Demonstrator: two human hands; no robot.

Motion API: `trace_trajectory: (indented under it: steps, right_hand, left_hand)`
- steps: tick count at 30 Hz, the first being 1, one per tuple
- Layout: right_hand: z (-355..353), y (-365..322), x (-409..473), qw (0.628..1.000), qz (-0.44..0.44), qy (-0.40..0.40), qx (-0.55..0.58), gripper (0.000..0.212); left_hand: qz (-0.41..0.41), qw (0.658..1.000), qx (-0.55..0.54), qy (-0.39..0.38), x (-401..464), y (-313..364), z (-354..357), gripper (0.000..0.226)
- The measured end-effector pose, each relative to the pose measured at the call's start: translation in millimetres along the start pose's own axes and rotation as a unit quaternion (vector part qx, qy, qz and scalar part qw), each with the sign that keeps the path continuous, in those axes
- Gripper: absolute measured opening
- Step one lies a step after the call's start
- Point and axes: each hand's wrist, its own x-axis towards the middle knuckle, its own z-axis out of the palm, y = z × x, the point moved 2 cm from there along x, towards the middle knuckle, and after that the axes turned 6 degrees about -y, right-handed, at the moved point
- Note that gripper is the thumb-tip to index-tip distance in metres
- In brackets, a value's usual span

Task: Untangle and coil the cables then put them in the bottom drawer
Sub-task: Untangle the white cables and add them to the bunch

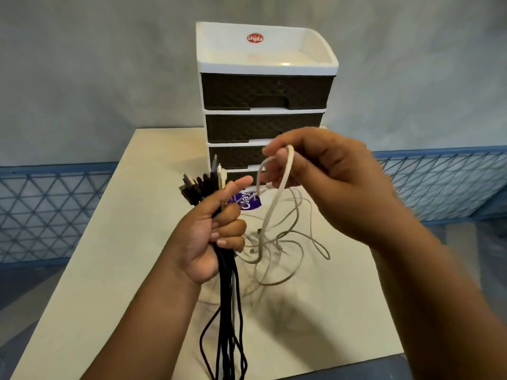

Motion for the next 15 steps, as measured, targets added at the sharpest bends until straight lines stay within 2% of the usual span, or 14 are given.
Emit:
trace_trajectory:
  steps: [4, 8, 11, 15]
  right_hand:
    - [13.5, -12.2, 18.3, 0.996, -0.052, -0.021, 0.062, 0.019]
    - [13.8, -5.4, 24.0, 0.986, -0.062, 0.003, 0.152, 0.021]
    - [8.7, -0.3, 24.8, 0.988, -0.054, 0.040, 0.138, 0.020]
    - [4.7, 0.6, 23.1, 0.991, -0.076, 0.083, 0.066, 0.018]
  left_hand:
    - [-0.011, 0.999, 0.051, -0.014, -3.8, -2.2, 17.8, 0.023]
    - [-0.020, 0.995, 0.101, 0.006, -5.4, 0.5, 16.2, 0.035]
    - [-0.007, 0.997, 0.066, 0.027, -2.2, -0.8, 7.2, 0.020]
    - [0.013, 0.995, 0.065, 0.073, 2.9, -3.6, -0.9, 0.013]
